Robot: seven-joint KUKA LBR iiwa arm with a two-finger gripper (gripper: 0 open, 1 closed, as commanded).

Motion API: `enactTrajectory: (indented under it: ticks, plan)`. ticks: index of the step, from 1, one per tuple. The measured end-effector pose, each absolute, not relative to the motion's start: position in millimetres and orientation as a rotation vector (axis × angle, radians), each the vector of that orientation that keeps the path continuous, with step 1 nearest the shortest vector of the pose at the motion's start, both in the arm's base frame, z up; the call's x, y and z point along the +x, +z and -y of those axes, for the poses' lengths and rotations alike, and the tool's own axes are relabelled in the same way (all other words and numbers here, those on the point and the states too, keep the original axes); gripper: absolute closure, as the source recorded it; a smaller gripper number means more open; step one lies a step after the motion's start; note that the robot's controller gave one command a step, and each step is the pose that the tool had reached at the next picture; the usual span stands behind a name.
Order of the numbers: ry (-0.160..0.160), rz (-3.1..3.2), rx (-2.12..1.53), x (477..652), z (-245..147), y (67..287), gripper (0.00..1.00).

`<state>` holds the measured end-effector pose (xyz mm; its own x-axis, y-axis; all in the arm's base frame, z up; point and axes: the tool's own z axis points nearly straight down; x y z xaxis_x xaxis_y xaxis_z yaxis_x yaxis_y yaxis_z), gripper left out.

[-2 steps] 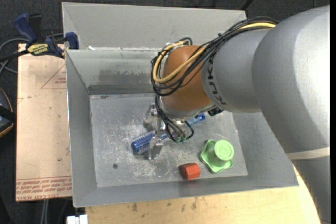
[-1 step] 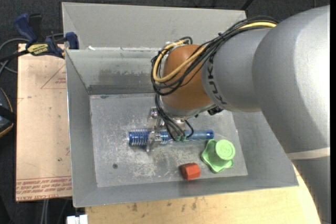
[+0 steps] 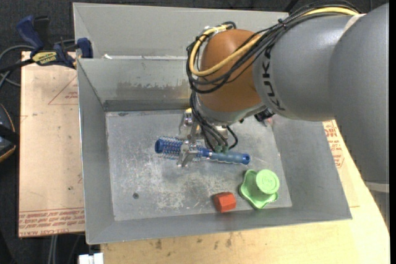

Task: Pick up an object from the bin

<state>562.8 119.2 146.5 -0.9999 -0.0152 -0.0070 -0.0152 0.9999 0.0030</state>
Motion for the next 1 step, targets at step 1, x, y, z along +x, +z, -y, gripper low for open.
enactTrajectory:
  ticks: [1]
  plan:
    - [0.003, -3.139, -0.024, 563.2, -119.3, 163.9, 1.00]
